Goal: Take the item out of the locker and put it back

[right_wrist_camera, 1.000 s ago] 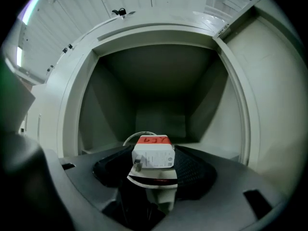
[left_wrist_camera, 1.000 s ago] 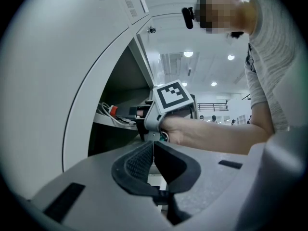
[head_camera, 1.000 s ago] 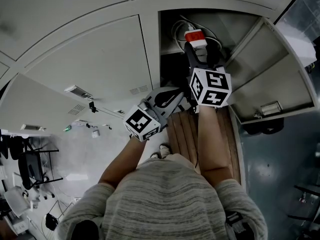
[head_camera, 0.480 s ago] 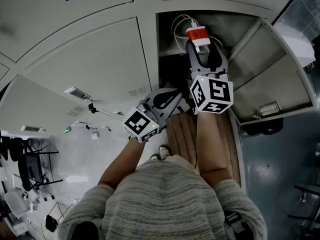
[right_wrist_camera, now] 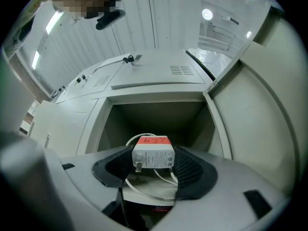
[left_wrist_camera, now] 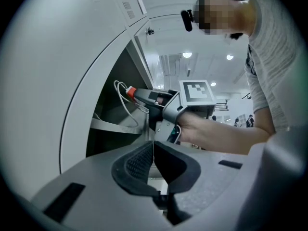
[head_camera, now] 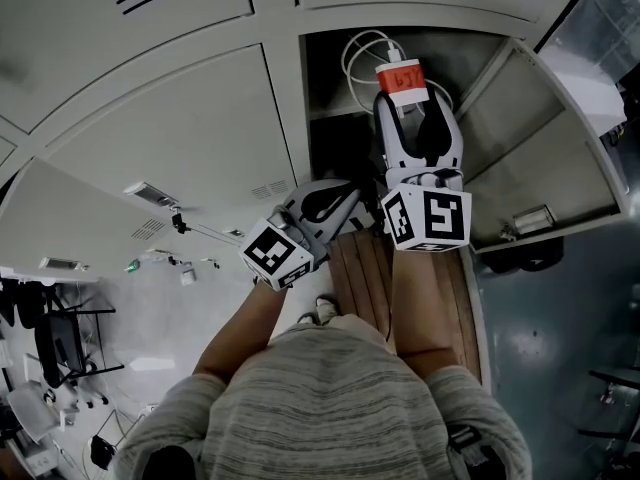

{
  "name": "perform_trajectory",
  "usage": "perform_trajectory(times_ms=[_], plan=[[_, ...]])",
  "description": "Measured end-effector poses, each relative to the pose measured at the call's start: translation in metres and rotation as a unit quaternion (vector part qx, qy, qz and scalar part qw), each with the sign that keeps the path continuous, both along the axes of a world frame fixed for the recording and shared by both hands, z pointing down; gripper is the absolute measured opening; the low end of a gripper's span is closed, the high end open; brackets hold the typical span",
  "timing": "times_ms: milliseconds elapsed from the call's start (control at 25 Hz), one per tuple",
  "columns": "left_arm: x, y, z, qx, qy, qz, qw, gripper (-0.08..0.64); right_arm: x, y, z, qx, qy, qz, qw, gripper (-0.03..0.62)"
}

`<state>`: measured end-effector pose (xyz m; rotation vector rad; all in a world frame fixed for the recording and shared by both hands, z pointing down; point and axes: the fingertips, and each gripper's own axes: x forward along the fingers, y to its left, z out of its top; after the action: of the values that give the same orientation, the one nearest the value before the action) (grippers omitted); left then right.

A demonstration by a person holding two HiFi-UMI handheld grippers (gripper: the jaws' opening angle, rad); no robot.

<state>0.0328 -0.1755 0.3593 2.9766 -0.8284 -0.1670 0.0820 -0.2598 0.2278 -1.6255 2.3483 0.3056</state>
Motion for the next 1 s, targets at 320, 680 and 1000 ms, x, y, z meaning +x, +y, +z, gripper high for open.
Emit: perform_trajectory(times_ms=[320, 680, 1000], plan=[[0.003, -0.001, -0.002, 0.002, -0.002, 0.002, 1.0000, 0.009, 0.003, 0.013, -0.009, 0.021, 0.003, -0.003, 1.000, 0.265], [0.004, -0.002, -0.001, 0.002, -0.004, 0.003, 1.0000, 0.009, 0.000, 0.006, -0.009, 0.021, 0.017, -0.005, 1.000, 0.265], [0.004, -0.004, 0.002, -0.003, -0.003, 0.001, 1.0000, 0.009, -0.007, -0.024, 0.015, -0.042, 0.051, -0.012, 0.998, 0.265]])
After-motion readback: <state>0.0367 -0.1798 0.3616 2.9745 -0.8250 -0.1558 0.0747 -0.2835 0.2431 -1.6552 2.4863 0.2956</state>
